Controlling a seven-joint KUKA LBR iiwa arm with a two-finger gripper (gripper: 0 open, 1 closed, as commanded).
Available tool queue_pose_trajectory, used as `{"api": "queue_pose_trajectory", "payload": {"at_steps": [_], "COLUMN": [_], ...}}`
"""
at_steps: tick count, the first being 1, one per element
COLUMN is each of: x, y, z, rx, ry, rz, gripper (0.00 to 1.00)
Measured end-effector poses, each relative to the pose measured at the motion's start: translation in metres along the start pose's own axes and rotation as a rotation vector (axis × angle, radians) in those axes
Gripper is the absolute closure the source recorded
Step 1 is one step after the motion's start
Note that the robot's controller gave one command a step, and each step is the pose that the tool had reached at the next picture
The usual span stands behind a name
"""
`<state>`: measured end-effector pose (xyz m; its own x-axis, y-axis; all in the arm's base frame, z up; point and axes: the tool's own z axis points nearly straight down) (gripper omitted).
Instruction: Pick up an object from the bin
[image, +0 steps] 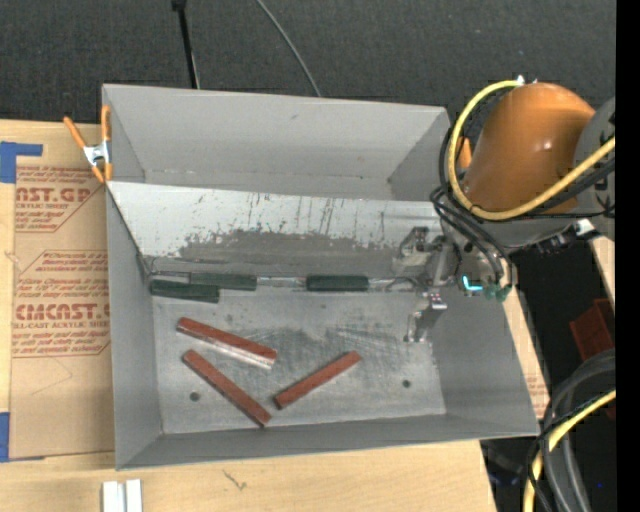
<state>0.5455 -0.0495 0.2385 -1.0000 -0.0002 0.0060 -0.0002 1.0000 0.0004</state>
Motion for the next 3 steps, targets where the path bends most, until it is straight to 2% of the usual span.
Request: {"api": "queue_pose_trajectory", "payload": {"at_steps": [1,2,3], "x": [-0.002,0.018,0.021], "y": [0.0,0.016,0.021], "z": [-0.004,0.039,0.097], "rx": [0.001,0.001,0.0], "ry": [-0.008,-0.012,-0.012], "rz": [-0.001,-0.08,-0.104], "gripper": [0.0,0.0,0.0]}}
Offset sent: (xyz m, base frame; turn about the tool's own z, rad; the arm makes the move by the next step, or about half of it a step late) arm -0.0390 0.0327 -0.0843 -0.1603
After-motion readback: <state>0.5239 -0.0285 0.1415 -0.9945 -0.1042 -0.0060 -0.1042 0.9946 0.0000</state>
